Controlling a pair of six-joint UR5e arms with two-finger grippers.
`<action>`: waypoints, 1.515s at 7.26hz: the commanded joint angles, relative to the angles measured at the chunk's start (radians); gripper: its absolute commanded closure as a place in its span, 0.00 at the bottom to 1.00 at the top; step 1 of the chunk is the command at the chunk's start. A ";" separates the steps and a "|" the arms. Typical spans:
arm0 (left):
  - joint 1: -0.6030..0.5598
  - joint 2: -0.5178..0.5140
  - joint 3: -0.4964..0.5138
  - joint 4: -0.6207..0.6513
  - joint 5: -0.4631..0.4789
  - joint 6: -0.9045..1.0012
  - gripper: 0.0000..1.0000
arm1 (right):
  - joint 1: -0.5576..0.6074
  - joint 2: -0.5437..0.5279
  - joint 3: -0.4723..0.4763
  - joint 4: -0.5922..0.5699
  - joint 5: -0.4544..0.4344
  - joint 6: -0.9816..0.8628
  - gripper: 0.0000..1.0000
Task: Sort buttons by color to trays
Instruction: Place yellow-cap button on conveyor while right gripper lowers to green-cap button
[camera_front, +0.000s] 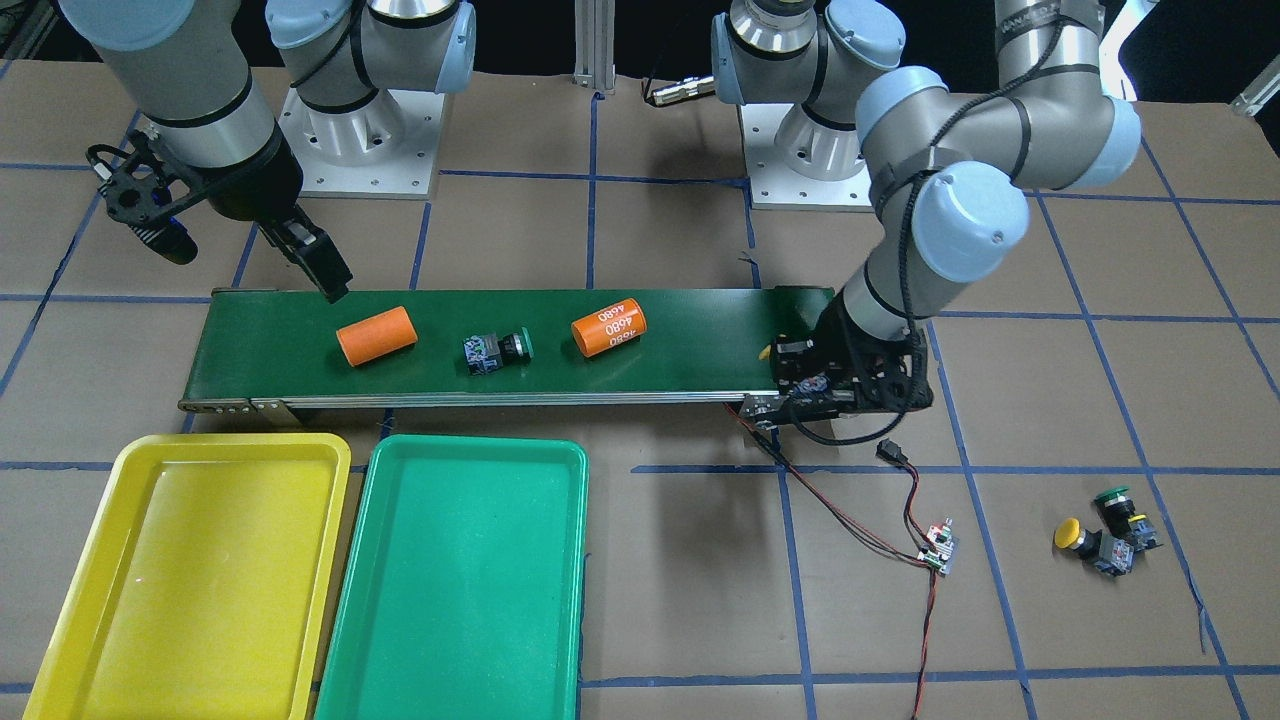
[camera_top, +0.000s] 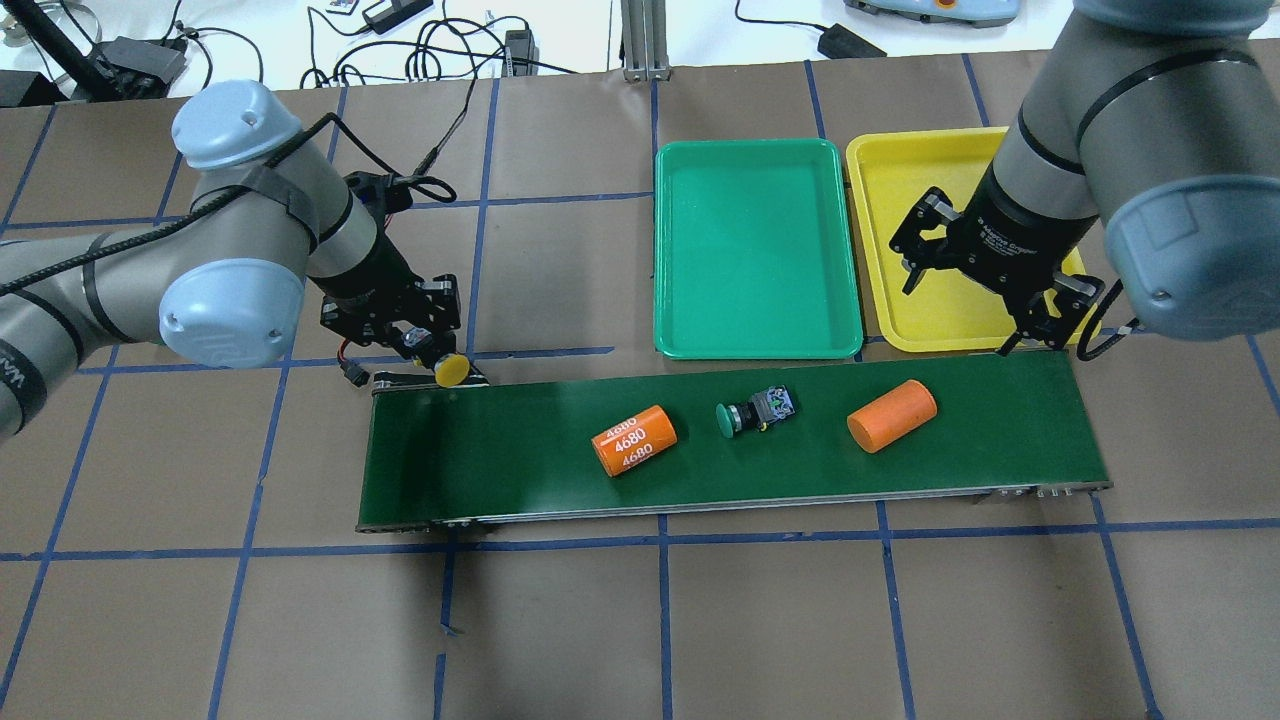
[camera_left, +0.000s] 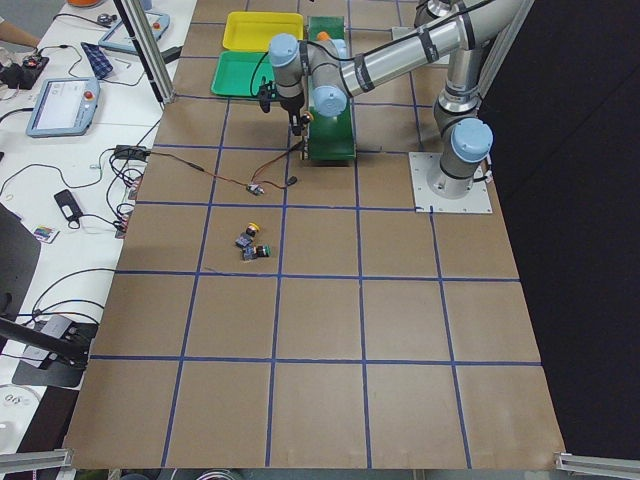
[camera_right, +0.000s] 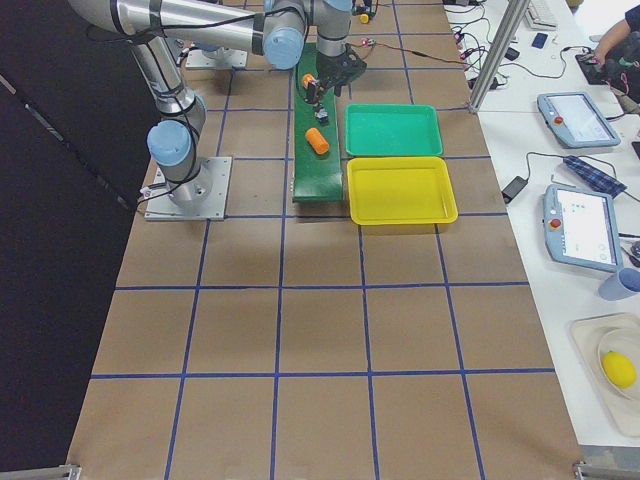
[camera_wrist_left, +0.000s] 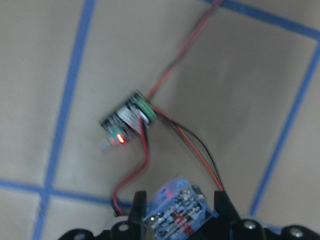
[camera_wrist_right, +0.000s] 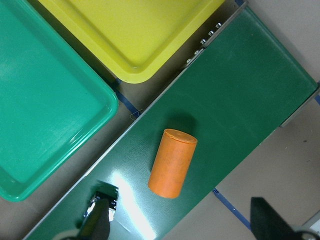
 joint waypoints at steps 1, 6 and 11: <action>-0.061 0.066 -0.076 0.000 0.004 -0.010 0.73 | 0.012 0.063 0.014 -0.121 0.001 0.181 0.00; -0.047 0.054 -0.105 0.125 -0.007 -0.102 0.00 | 0.128 0.160 0.021 -0.181 0.038 0.379 0.00; 0.377 -0.151 0.243 -0.006 0.012 0.276 0.00 | 0.145 0.227 0.180 -0.415 0.043 0.401 0.00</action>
